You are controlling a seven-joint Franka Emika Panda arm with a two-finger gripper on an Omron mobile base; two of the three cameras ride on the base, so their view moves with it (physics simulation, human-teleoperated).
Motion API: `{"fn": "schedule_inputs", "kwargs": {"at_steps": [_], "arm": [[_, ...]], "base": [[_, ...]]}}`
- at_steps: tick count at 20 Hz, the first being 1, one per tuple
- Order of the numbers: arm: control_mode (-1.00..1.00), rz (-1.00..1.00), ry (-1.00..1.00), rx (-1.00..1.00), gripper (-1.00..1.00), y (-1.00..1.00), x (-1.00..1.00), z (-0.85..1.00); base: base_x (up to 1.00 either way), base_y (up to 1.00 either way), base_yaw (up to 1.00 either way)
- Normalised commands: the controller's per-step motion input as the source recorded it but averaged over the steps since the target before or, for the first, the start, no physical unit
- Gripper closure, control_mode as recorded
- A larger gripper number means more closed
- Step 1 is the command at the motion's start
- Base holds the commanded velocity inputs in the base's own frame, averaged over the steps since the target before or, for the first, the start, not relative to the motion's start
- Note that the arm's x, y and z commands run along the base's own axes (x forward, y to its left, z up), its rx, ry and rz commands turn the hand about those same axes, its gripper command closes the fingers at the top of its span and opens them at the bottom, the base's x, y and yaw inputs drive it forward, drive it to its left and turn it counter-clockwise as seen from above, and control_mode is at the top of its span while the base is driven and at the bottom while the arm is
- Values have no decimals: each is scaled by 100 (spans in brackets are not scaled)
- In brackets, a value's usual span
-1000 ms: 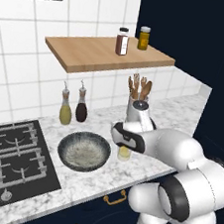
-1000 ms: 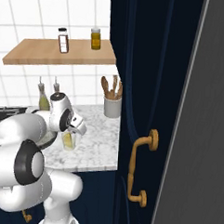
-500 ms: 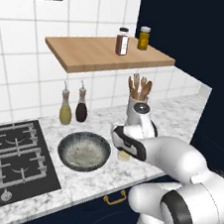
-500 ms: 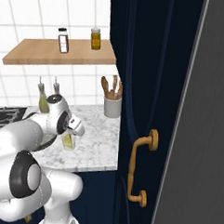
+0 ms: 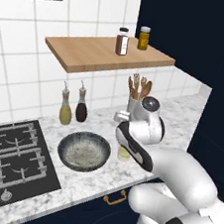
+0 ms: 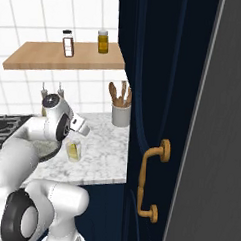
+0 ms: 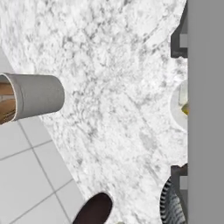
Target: Grab a lemon wedge from the fridge and one ice cube from the ice bowl, and put them in the glass of lemonade.
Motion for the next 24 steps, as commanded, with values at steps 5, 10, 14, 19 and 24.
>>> {"fn": "schedule_inputs", "kwargs": {"at_steps": [5,10,14,19,24], "arm": [[-100,1,-30,5,-100,-9,-74,68],[-100,2,-46,6,-100,-51,-100,19],[-100,3,-30,0,-100,-48,-100,-58],[-100,5,4,-20,-100,-5,-100,-100],[-100,13,31,-42,-100,28,-84,-100]], "base": [[0,0,0],[0,0,0],[0,0,0],[0,0,0],[0,0,0]]}}
